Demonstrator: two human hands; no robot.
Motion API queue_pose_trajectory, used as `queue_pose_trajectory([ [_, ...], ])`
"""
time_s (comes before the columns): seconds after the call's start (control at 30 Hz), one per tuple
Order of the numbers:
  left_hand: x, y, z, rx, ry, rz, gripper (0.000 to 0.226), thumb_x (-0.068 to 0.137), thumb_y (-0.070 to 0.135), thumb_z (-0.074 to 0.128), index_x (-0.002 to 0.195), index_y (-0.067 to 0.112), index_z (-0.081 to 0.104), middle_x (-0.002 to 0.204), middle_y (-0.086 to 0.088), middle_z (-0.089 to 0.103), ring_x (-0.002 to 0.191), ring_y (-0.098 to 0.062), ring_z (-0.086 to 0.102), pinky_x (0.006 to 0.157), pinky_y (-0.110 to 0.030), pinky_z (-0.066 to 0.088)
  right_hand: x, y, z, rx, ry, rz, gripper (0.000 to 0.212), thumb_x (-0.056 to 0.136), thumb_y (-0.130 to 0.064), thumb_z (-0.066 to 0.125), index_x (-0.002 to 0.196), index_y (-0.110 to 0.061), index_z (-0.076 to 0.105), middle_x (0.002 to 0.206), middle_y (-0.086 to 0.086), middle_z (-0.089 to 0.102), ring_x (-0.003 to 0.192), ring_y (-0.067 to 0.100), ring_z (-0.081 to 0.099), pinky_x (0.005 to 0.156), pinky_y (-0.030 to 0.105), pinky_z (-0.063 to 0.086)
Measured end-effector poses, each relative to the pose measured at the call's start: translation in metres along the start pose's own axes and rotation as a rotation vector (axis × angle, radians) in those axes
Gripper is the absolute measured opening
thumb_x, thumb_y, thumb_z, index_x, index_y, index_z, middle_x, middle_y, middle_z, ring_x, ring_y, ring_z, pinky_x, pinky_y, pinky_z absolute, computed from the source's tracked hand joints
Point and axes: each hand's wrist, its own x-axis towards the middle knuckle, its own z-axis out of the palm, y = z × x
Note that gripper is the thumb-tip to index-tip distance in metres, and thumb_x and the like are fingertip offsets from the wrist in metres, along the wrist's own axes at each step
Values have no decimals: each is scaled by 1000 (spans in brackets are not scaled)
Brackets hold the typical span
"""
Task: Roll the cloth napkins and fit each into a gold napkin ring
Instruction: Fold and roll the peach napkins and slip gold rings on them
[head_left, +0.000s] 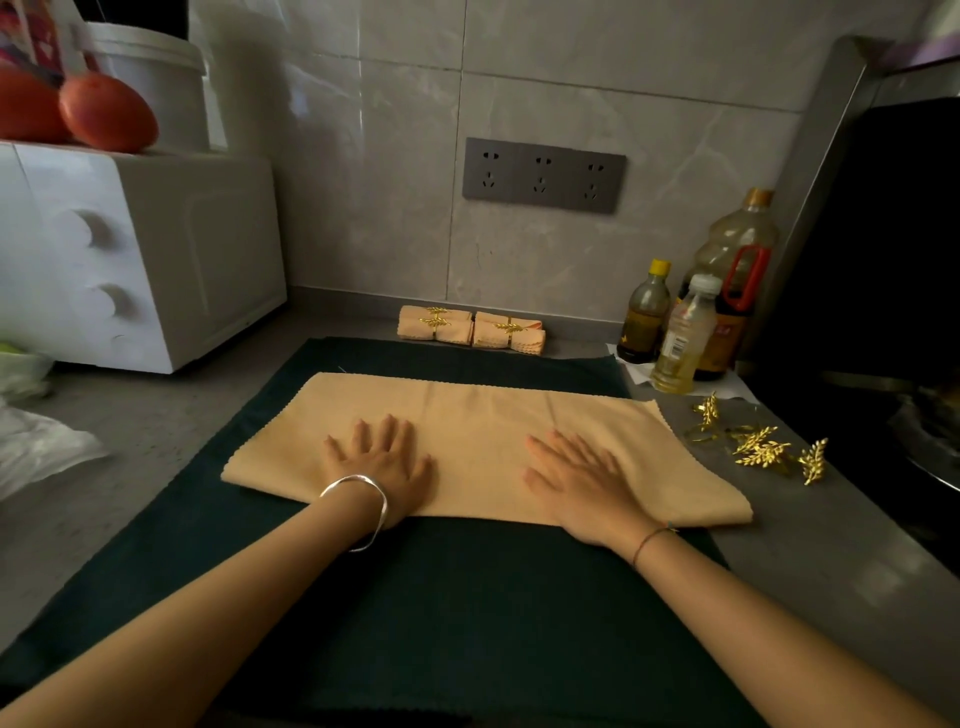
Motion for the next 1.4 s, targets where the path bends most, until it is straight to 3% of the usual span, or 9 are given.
queue_pose_trajectory([
  [0.2, -3, -36, -3, 3, 27, -91, 69, 94, 60, 14, 150, 24, -3, 158, 1, -8, 145, -29, -5, 113, -58, -1, -18, 49, -15, 31, 32, 147, 65, 98, -53, 20, 151, -19, 2, 159, -2, -2, 145, 13, 0, 116, 29, 2],
  [0.53, -15, -56, -9, 41, 45, -153, 68, 91, 65, 14, 149, 32, 1, 158, 4, -4, 144, -31, -3, 113, -60, 1, -33, 86, -22, 44, 32, 251, 66, 98, -54, 17, 151, -18, 3, 159, -1, 1, 146, 14, 3, 116, 32, 4],
  [0.77, -27, -71, -22, 20, -5, -251, 75, 90, 67, 14, 150, 25, 0, 158, -3, -6, 144, -33, -6, 112, -60, -4, -38, 94, -32, 44, 61, 205, 63, 98, -51, 18, 150, -18, 11, 159, -2, 5, 145, 13, 4, 116, 32, 3],
  [0.87, -32, -58, -31, 70, 69, -49, 81, 84, 73, 13, 150, 27, -3, 158, 0, -9, 144, -26, -10, 114, -55, -6, -47, 79, -44, 53, 61, 37, 62, 96, -53, 25, 150, -27, 9, 157, -11, 5, 144, 9, 6, 113, 26, 6],
  [0.97, -41, -36, -40, 62, -62, 213, 90, 74, 78, 15, 149, 31, -5, 157, 6, -10, 144, -19, -11, 116, -48, -6, -54, 55, -49, -12, -58, -121, 64, 96, -52, 32, 150, -29, 6, 157, -14, 4, 143, 4, 5, 108, 18, 2],
  [1.03, -45, -26, -39, 110, -138, 309, 87, 81, 74, 26, 149, 31, -5, 157, 8, -8, 145, -17, -9, 118, -45, -3, -56, 45, -48, -62, -104, -171, 66, 97, -46, 37, 151, -27, 4, 158, -12, 1, 143, 3, 4, 109, 16, 1],
  [1.17, -46, -19, -35, 137, -170, 385, 78, 91, 56, 40, 150, 29, -4, 158, 9, -4, 145, -17, -4, 118, -42, 3, -59, 34, -45, -118, -137, -196, 72, 94, -41, 43, 151, -29, 1, 157, -13, -1, 143, 3, 4, 108, 15, 2],
  [1.4, -42, -20, -33, 149, -134, 366, 61, 99, 35, 37, 150, 29, 3, 158, 6, 7, 145, -18, 7, 117, -37, 13, -58, 35, -38, -140, -114, -205, 60, 100, -27, 33, 151, -27, 1, 158, -10, -1, 143, 4, 4, 107, 14, -1],
])
